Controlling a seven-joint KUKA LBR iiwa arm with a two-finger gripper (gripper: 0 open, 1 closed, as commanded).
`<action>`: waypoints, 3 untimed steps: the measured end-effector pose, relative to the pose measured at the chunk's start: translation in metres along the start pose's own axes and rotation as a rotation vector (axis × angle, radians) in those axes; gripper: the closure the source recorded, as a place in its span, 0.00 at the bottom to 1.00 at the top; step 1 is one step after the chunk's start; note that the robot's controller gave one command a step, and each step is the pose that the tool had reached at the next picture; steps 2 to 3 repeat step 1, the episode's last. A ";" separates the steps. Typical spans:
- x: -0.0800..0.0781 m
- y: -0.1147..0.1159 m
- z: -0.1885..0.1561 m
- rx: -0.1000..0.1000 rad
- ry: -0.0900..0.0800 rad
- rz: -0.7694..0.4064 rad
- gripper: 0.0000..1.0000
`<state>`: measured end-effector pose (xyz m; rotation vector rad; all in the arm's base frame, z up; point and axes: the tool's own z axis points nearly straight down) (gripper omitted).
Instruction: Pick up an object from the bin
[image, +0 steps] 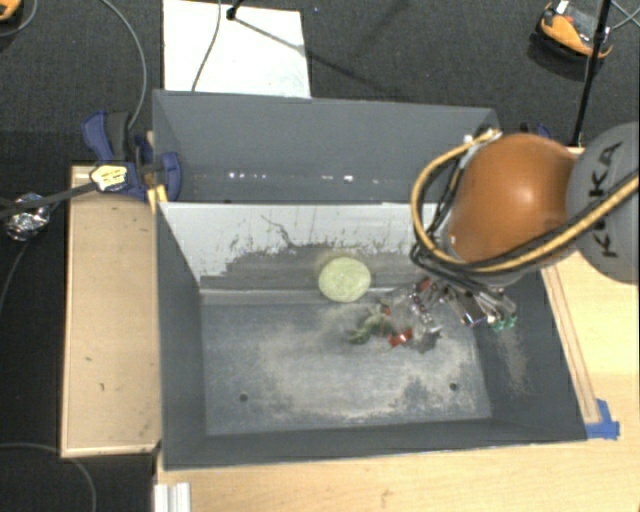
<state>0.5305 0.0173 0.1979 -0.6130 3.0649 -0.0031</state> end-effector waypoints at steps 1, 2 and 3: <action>-0.003 -0.001 -0.008 -0.008 0.018 -0.025 1.00; -0.003 -0.001 -0.008 -0.008 0.018 -0.025 1.00; -0.003 -0.001 -0.008 -0.008 0.018 -0.025 1.00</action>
Offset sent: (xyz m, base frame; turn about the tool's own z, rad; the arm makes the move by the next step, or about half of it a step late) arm 0.0060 -0.0056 0.1653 -0.0688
